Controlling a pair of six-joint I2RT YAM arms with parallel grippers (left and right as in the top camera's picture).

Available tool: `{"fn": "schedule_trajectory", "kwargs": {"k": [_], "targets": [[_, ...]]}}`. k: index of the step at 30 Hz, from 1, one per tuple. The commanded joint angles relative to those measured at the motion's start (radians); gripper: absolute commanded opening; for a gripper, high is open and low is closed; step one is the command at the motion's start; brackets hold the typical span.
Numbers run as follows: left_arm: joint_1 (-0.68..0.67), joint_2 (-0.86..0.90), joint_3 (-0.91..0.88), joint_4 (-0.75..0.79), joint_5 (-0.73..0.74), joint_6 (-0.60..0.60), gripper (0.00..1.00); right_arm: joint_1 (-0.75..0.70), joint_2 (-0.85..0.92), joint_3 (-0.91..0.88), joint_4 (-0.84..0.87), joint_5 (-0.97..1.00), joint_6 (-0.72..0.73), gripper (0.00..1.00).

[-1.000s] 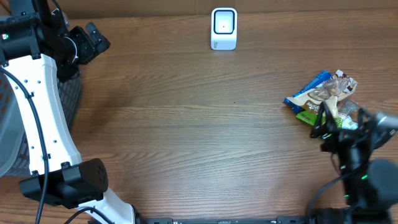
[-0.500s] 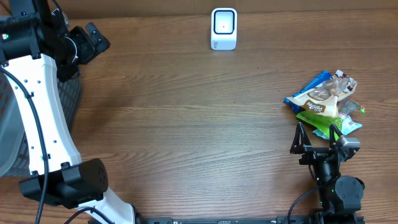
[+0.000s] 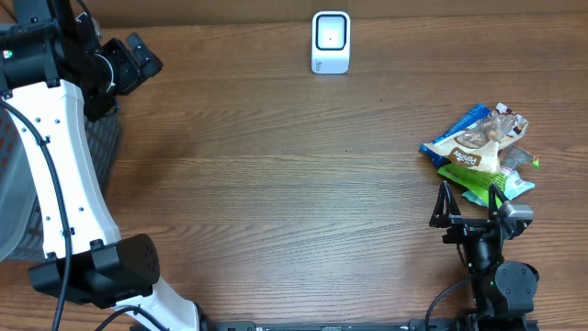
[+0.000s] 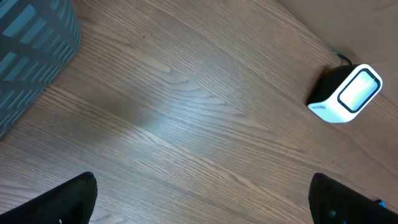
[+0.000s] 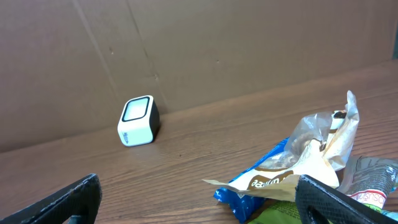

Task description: Scan the item barcode

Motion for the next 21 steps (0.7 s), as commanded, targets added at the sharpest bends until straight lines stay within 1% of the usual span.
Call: {"fn": "schedule_trajectory", "kwargs": {"k": [1, 17, 21], "targets": [[-0.006, -0.003, 0.019, 0.001, 0.008, -0.011, 0.99, 0.005, -0.012, -0.010, 0.002, -0.001, -0.011, 1.00], [-0.006, -0.004, 0.019, 0.001, 0.008, -0.011, 1.00, 0.005, -0.012, -0.010, 0.002, -0.001, -0.011, 1.00], [-0.007, -0.044, -0.007, -0.029, -0.035, 0.047, 1.00, 0.005, -0.012, -0.010, 0.002, -0.001, -0.011, 1.00]]}}
